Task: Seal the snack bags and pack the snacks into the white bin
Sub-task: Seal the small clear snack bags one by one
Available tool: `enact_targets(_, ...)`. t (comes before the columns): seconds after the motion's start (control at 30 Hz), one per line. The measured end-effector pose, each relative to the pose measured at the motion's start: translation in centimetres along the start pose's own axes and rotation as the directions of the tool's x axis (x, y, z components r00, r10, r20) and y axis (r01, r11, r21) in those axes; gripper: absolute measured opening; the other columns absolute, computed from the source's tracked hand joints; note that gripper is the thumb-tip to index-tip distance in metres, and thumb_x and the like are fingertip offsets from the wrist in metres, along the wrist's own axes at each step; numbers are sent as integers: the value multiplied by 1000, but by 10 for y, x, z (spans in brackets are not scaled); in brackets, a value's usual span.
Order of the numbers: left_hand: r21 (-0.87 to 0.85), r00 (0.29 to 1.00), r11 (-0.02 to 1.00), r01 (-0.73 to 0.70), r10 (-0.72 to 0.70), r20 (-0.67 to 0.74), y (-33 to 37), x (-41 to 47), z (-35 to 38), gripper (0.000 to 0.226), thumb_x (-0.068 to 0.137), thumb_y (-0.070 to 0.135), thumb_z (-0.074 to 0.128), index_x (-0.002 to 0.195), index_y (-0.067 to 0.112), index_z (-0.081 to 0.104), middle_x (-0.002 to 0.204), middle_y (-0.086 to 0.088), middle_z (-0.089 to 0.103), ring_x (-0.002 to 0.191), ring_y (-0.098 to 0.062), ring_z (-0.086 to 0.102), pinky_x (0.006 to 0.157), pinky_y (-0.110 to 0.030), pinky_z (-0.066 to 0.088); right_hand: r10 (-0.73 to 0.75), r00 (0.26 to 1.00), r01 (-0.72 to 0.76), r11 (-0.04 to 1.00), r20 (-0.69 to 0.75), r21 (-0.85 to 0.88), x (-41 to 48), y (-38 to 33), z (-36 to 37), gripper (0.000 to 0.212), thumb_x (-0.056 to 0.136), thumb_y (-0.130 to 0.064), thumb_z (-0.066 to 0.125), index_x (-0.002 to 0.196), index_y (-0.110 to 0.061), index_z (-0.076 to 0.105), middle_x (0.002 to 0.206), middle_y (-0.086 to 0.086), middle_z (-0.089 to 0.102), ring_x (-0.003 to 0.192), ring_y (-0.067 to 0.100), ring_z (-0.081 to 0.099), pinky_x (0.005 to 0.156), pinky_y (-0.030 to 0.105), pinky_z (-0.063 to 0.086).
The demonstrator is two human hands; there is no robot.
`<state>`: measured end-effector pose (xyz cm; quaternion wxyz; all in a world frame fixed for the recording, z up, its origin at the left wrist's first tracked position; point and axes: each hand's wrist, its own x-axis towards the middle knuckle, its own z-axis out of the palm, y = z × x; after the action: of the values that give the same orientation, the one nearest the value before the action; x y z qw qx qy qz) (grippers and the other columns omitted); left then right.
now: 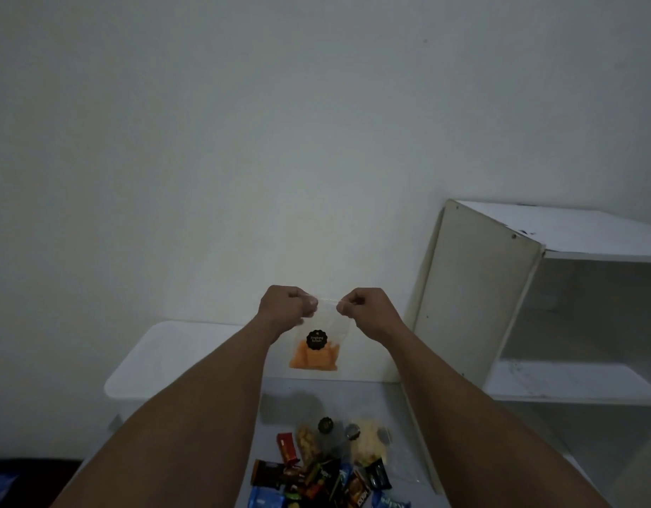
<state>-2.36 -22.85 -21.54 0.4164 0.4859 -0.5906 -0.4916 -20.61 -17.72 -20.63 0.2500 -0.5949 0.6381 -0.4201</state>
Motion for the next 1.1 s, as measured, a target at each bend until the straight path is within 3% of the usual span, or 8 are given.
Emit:
enact_targets(0.17,-61,1000,998,2,-1,18,8,-2,1,10,85,17,73,90,9,75,90,-5,75,86,-17,71,80,-35,57,-31,999,30,999,-23,-32,6,-10,-4,18,86,-7,64,72,-16,71,84,-5,72,84,12,66,81,30,53)
enact_targets(0.27,-70,998,997,22,-18,60,12,-3,-4,16,84,22,75,95,11,75,92,-2,76,85,-13,72,77,-32,56,-37,999,37,999,-21,-1,8,-14,-11,18,83,-7,67,69,-17,73,84,-3,75,74,6,64,70,26,51)
enact_targets(0.43,-38,999,999,-35,35,-12,26,2,0,7,84,13,74,87,7,74,85,-8,76,77,-16,69,71,-27,53,-13,998,22,989,-56,147,5,-19,-14,5,82,-11,72,81,-7,75,80,-2,72,67,8,58,63,24,47)
enact_targets(0.6,-56,999,998,-36,36,8,35,1,6,6,85,14,72,89,10,74,90,-8,76,85,-18,71,82,-34,57,7,998,8,973,-64,231,6,-23,-13,12,85,-16,72,84,-3,71,78,0,64,72,12,58,68,28,46)
enact_targets(0.77,-92,996,996,-3,12,92,44,-2,3,15,83,19,74,96,12,75,97,-2,76,91,-14,70,77,-30,55,-26,996,42,979,-81,197,9,-31,-21,8,82,-15,76,77,-10,73,77,-4,69,73,9,61,70,26,48)
enact_targets(0.87,-77,998,996,-53,55,32,50,0,5,14,83,15,75,94,7,75,94,-6,76,83,-15,68,76,-29,55,11,996,15,954,-85,299,6,-32,-22,10,80,-16,78,85,-7,75,77,-2,71,70,10,60,66,26,50)
enact_targets(0.97,-87,996,993,-85,83,-29,53,3,6,12,82,13,76,90,5,75,90,-9,76,77,-17,67,80,-32,55,79,995,-46,899,-58,435,3,-29,-23,12,83,-13,74,91,-6,69,85,5,74,78,14,65,74,34,53)
enact_targets(1.1,-153,997,986,-62,68,31,52,3,2,14,82,17,78,93,8,75,92,-7,76,85,-17,70,81,-32,57,80,995,-44,884,-59,465,2,-28,-27,1,86,-11,68,85,-11,67,91,6,76,80,14,66,81,37,54)
